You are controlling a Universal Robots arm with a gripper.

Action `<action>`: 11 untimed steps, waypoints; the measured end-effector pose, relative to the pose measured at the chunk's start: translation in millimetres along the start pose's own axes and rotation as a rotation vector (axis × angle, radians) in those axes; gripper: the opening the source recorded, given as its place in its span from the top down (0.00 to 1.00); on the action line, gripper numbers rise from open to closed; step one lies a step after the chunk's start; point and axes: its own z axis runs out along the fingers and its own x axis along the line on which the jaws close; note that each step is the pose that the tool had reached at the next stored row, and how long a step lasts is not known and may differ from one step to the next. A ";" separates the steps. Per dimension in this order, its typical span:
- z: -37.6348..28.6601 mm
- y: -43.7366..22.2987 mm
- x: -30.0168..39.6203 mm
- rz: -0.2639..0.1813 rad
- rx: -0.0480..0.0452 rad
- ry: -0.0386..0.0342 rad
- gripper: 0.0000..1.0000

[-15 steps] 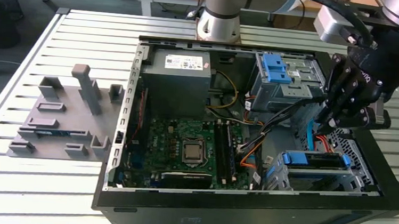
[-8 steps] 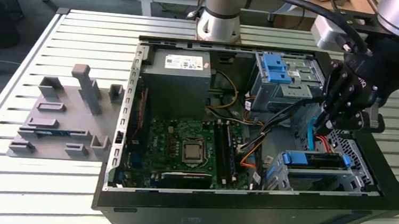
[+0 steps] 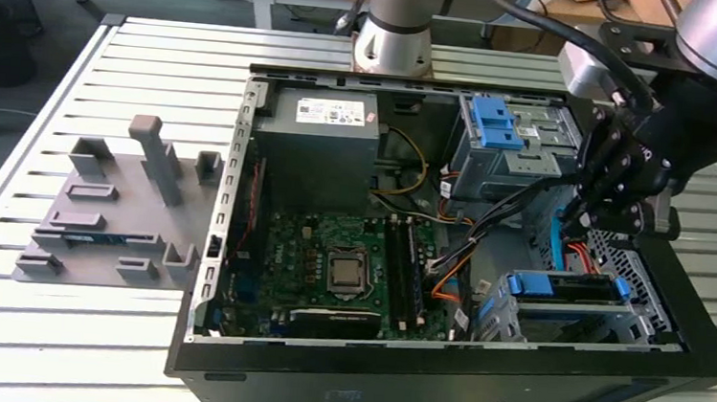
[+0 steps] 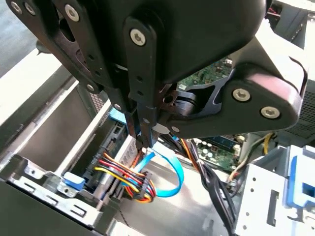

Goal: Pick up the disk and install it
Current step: 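Insert the second disk wire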

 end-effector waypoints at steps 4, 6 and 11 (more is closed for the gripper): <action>0.7 -0.1 1.1 0.000 -0.0001 -0.0002 0.84; 1.3 -0.2 3.0 0.000 0.0010 0.0005 0.84; 4.3 0.1 9.2 0.000 0.0052 0.0025 0.84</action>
